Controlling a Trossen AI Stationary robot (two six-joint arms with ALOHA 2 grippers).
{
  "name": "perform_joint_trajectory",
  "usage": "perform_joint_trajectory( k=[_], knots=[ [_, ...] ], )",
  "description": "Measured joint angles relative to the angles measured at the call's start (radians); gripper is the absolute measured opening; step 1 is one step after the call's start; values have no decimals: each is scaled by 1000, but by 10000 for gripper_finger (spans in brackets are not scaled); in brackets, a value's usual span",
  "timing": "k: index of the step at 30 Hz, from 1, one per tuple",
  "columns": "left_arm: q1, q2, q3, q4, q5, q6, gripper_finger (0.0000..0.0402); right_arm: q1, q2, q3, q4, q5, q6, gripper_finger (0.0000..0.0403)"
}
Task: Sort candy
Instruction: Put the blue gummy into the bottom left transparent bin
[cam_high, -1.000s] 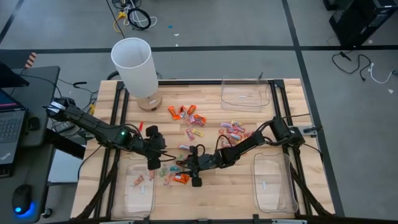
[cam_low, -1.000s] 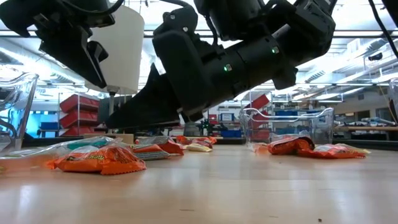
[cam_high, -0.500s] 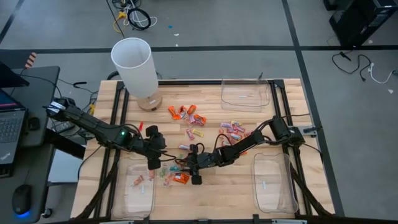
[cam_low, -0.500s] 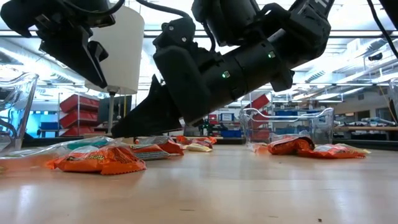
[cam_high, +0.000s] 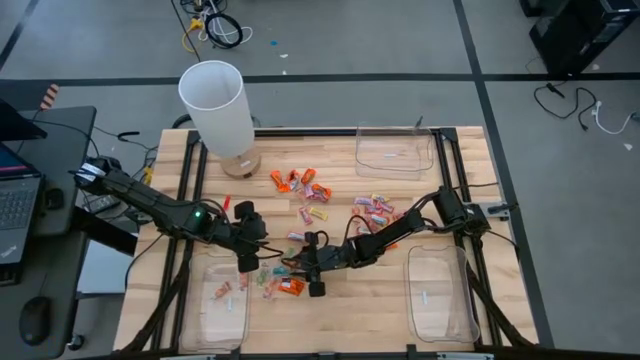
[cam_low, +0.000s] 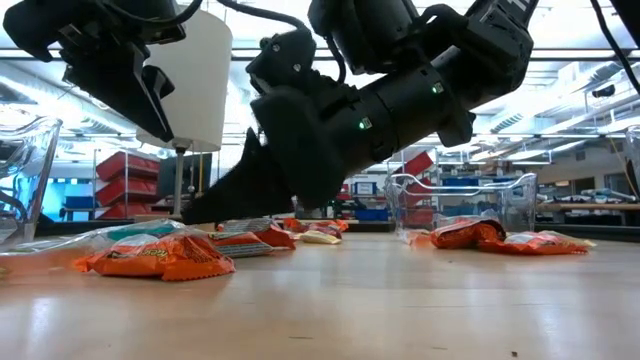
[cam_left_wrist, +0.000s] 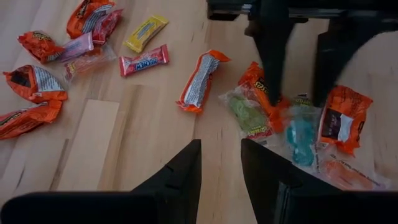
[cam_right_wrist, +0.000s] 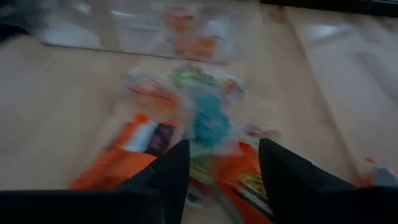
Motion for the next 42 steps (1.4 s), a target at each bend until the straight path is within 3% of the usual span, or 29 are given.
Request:
perform_joint_trajectory(
  k=[7,23,29,36,42],
  knots=[
    [0,0,0,-1,-1,-4,115,-33,-5,0,-2,42,-13,167],
    [0,0,0,-2,1,-6,115,-43,-35,56,28,-93,-79,165],
    [0,0,0,-1,146,-1,115,-58,-35,81,9,-93,-112,163],
    [-1,1,0,49,223,-7,115,-54,-102,80,-204,-77,-170,162],
    [-1,1,0,96,206,-73,115,-33,-240,79,-581,66,-159,162]
  ],
)
